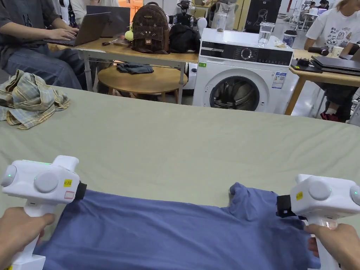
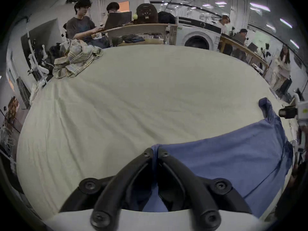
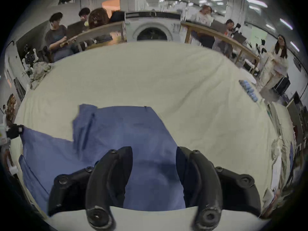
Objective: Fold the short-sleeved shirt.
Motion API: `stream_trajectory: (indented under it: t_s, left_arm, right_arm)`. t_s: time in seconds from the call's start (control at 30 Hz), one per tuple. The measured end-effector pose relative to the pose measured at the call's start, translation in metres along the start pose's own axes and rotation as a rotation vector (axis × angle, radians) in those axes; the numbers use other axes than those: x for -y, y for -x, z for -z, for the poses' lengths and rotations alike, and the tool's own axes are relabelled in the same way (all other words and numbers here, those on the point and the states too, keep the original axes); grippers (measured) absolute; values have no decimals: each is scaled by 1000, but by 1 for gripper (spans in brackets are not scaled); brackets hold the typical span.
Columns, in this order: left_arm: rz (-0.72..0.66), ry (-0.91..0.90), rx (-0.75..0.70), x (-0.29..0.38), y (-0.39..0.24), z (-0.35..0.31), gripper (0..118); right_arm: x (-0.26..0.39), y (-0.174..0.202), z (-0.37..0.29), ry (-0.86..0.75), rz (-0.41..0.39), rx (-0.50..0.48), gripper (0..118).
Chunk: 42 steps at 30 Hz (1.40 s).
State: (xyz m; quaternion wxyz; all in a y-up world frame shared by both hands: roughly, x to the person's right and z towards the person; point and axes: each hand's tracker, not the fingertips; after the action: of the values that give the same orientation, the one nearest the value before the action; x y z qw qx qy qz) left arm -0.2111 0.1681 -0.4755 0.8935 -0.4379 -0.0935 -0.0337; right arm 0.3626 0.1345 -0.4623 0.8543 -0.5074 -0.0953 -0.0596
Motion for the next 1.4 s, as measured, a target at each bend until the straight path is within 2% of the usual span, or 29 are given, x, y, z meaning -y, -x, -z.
stream_trajectory:
  t_s: [0.03, 0.1, 0.2, 0.23, 0.27, 0.3, 0.37, 0.5, 0.87, 1.03, 1.17, 1.3, 1.4]
  left_arm:
    - [-6, -7, 6, 1, 1, -2, 0]
    - [-19, -9, 10, 2, 2, -3, 0]
    - [-17, -11, 10, 3, 3, -6, 0]
    - [-17, -12, 10, 3, 3, -5, 0]
    - [-17, -18, 12, 3, 4, -7, 0]
    - [-21, -23, 15, 2, 4, -8, 0]
    - [-26, -25, 17, 2, 5, -9, 0]
    - [-41, -37, 24, 5, 8, -19, 0]
    - [-69, -134, 71, 47, 23, -107, 0]
    - [-56, -141, 98, 82, 26, -145, 0]
    - [-48, -113, 130, 108, 29, -163, 0]
    - [-30, -3, 147, 134, 30, -165, 0]
    - [2, 95, 136, 155, 25, -149, 0]
  right_arm:
    - [-3, -2, 10, 31, 6, -24, 55]
    - [-5, -3, 26, 82, 0, 7, 55]
    - [-5, 2, 21, 57, -17, 5, 52]
    - [-5, 2, 18, 50, -25, 3, 47]
    - [-5, 3, 17, 42, -28, -39, 32]
    - [-4, 5, 16, 46, -31, -39, 0]
    - [-2, 7, 9, 33, -69, -18, 0]
    - [9, 0, -20, -61, -22, -42, 0]
    - [97, -10, -165, -244, -38, -59, 0]
    - [146, -12, -205, -244, -50, -65, 0]
    - [180, -14, -222, -203, -91, -49, 0]
    - [208, -16, -229, -158, -109, -53, 0]
    - [226, -17, -210, -54, -146, -21, 0]
